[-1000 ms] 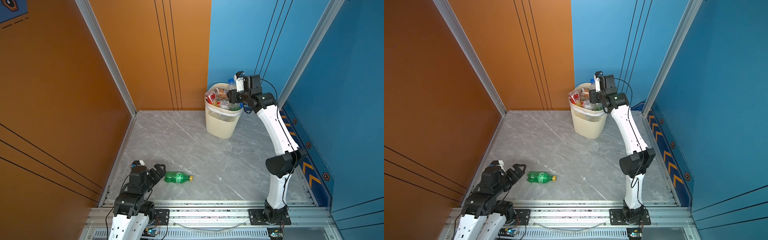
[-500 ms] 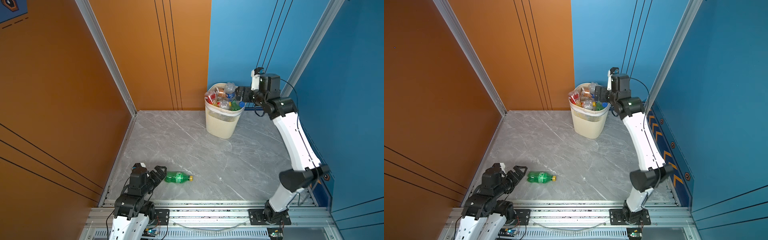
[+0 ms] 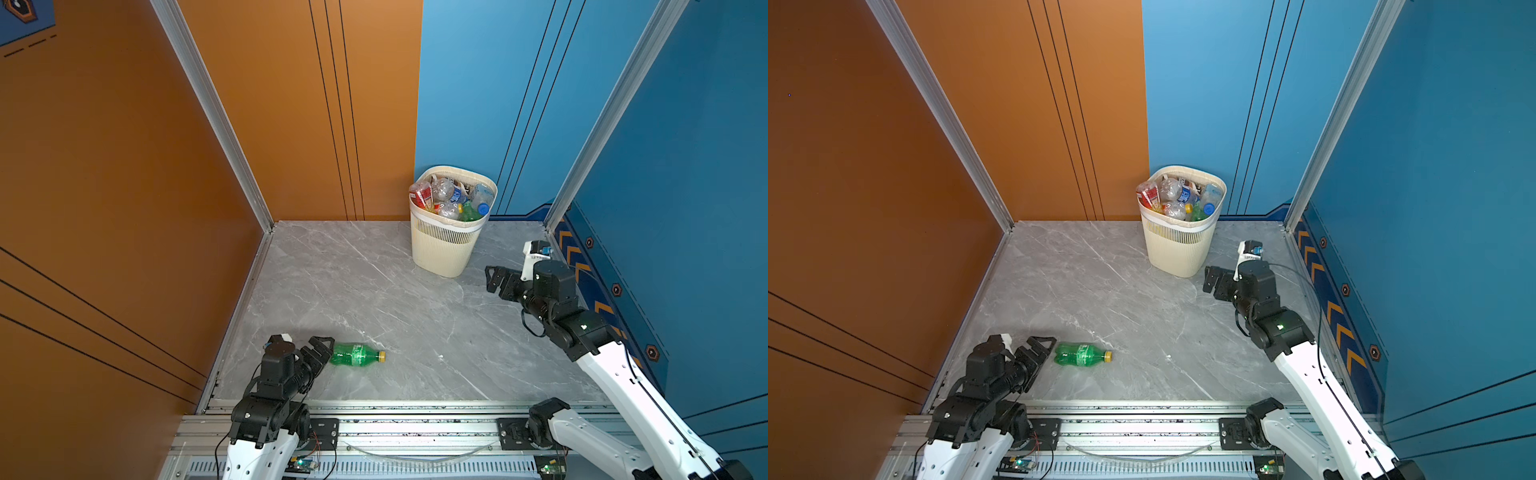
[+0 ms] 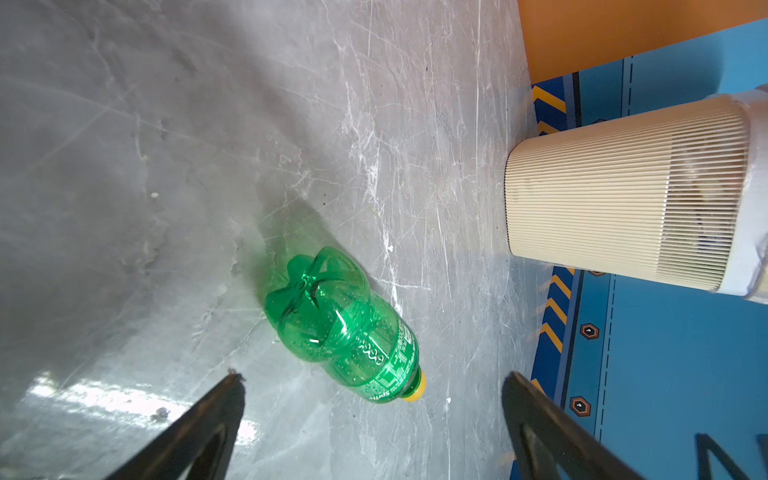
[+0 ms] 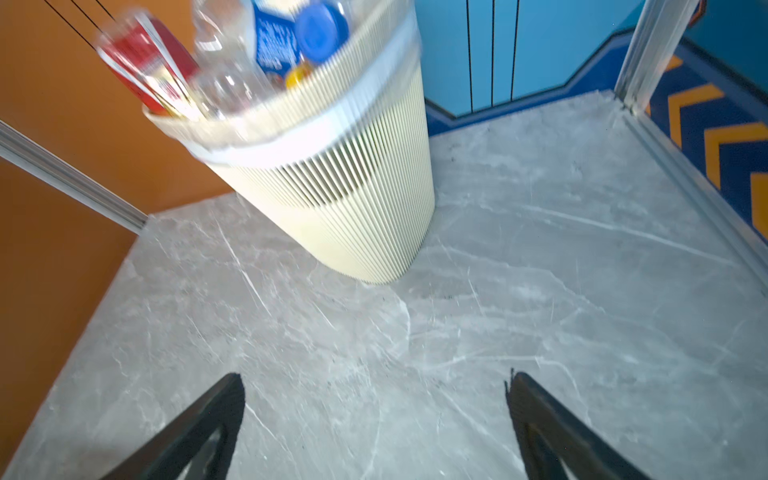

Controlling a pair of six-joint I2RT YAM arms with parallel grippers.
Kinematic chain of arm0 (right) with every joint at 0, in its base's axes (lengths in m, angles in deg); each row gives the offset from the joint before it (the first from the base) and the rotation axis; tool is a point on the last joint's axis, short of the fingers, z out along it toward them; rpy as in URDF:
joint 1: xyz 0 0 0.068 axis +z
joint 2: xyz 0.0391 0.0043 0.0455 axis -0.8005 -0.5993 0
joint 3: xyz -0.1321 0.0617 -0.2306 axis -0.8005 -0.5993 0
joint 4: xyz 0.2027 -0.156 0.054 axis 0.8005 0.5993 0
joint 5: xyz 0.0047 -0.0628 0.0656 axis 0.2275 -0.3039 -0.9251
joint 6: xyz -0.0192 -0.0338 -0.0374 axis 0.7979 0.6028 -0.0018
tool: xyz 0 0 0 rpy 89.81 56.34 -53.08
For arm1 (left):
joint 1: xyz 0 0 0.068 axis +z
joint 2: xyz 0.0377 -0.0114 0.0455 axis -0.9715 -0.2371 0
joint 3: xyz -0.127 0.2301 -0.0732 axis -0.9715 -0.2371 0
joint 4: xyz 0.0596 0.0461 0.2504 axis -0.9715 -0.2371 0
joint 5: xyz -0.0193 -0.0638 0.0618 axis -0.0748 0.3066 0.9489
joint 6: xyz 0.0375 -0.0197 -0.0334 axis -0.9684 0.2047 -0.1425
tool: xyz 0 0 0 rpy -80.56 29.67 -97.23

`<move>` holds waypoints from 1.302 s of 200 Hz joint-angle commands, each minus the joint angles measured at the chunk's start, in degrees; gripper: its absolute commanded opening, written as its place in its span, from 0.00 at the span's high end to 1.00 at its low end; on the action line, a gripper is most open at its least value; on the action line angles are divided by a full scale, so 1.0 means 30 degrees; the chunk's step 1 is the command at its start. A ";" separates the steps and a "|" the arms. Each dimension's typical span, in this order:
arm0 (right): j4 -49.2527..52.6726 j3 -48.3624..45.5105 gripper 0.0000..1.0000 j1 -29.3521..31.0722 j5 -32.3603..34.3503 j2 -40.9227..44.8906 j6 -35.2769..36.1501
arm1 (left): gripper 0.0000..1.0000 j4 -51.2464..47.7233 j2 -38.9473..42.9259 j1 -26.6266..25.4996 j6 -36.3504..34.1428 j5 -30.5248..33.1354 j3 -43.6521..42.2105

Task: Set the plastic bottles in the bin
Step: 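Withdraw the right gripper while the left gripper moves toward the green bottle, then lower the left gripper onto the green soda bottle and close it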

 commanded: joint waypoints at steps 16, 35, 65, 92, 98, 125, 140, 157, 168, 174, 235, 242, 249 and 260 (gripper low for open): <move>0.0391 -0.1136 0.00 0.0346 0.0517 0.0634 -0.0899 | 0.02 -0.0204 0.0160 -0.0603 0.1399 -0.0288 -0.0497; 0.0358 -0.1151 0.00 0.0378 0.0584 0.0652 -0.0857 | 0.02 -0.0171 0.0204 -0.1053 0.2342 -0.0358 -0.0747; 0.0323 -0.1059 0.00 0.0377 0.0961 0.0667 -0.0608 | 0.02 -0.0219 0.0128 -0.2396 0.3889 -0.0035 -0.0946; 0.0153 -0.1060 0.00 0.0379 0.0936 0.0466 -0.0492 | 0.02 0.0153 -0.0518 -0.4300 0.4831 0.1708 -0.0955; 0.0144 -0.1058 0.00 0.0378 0.0927 0.0461 -0.0490 | 0.02 0.0522 -0.0784 -0.4759 0.4978 0.2002 -0.0984; 0.0153 -0.1144 0.00 0.0360 0.1044 0.0510 -0.0440 | 0.01 0.2579 -0.2394 -0.6659 0.5896 0.2886 -0.1562; 0.0151 -0.1228 0.00 0.0326 0.1075 0.0576 -0.0404 | 0.01 0.3786 -0.3118 -0.7506 0.6224 0.3554 -0.1869; 0.0261 -0.1235 0.00 0.0267 0.1069 0.0596 -0.0402 | 0.01 0.5349 -0.3984 -0.8002 0.6591 0.3847 -0.2304; 0.0295 -0.1265 0.00 0.0232 0.1045 0.0606 -0.0373 | 0.00 0.6037 -0.4736 -0.8167 0.6631 0.3903 -0.2454; 0.0296 -0.1290 0.00 0.0204 0.1030 0.0628 -0.0349 | 0.00 0.6446 -0.5127 -0.8209 0.6658 0.3918 -0.2509; 0.0181 -0.1499 0.00 -0.0206 0.0740 0.0694 -0.0256 | 0.04 1.0753 -0.9140 -0.8411 0.6561 0.3891 -0.3093; 0.0181 -0.1514 0.00 -0.0302 0.0671 0.0694 -0.0255 | 0.04 1.1185 -0.9621 -0.8418 0.6522 0.3896 -0.3101; 0.0189 -0.1514 0.00 -0.0375 0.0656 0.0693 -0.0227 | 0.05 1.1654 -1.0168 -0.8404 0.6428 0.3841 -0.3097; 0.0196 -0.1521 0.00 -0.0498 0.0595 0.0683 -0.0262 | 0.08 1.2544 -1.0950 -0.8401 0.6256 0.3833 -0.2921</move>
